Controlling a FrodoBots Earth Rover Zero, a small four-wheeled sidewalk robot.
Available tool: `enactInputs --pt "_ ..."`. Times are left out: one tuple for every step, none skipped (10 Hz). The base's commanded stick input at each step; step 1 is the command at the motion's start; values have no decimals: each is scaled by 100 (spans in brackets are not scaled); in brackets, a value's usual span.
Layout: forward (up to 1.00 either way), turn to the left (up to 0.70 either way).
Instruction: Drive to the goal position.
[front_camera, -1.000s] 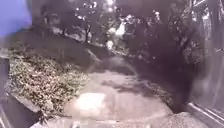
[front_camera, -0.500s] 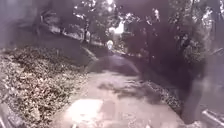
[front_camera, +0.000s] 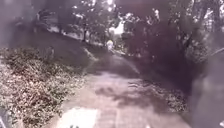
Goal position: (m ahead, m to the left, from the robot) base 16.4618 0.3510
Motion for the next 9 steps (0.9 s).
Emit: enactInputs --pt "50 0" --pt "50 0" --pt "50 0" --pt "50 0" --pt "50 0" --pt "50 0" --pt "50 0" --pt "50 0" --pt "50 0"
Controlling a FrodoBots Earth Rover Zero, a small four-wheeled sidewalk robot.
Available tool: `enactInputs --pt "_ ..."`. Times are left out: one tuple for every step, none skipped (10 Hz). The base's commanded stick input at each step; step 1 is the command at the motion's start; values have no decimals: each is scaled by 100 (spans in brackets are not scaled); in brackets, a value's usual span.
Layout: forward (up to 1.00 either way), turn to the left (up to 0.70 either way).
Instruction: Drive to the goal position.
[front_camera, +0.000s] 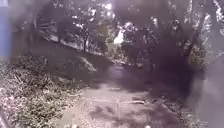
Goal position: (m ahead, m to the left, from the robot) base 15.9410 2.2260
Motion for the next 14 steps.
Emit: enactInputs --pt "50 0" --pt "50 0" --pt "50 0" --pt "50 0" --pt "50 0" --pt "50 0" --pt "50 0" --pt "50 0" --pt "50 0" --pt "50 0" --pt "50 0" --pt "50 0" --pt "69 0" --pt "70 0"
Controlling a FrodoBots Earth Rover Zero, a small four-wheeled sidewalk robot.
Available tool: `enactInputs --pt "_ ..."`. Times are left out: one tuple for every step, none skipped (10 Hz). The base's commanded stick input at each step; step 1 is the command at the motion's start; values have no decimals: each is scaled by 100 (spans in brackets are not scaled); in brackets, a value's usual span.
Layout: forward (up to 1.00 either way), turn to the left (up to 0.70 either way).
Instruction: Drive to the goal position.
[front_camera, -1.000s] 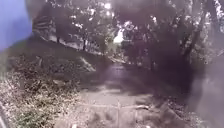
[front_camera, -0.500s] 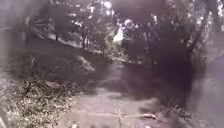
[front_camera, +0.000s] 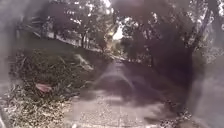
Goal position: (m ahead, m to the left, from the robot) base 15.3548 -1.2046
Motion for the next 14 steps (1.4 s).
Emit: enactInputs --pt "70 0" --pt "70 0" --pt "70 0" --pt "70 0" --pt "70 0" --pt "70 0" --pt "70 0" --pt "70 -23" --pt "70 -26" --pt "70 -10" --pt "70 0" --pt "70 0" --pt "70 0" --pt "70 0"
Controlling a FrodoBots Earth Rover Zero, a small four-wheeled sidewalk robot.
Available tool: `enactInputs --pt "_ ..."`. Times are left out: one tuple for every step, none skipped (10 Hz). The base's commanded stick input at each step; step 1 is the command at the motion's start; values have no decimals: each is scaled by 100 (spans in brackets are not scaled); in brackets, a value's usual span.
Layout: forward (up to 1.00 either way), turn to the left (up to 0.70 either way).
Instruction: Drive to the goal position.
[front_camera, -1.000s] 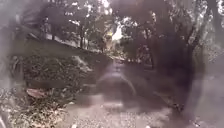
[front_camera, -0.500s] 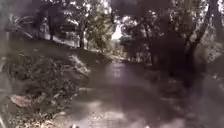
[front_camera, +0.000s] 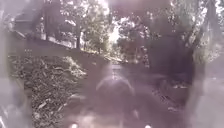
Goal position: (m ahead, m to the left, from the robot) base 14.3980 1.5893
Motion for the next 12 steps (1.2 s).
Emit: enactInputs --pt "70 0" --pt "70 0" --pt "70 0" --pt "70 0" --pt "70 0" --pt "70 0" --pt "70 0" --pt "70 0" --pt "70 0" --pt "70 31" --pt "70 29" --pt "70 23"
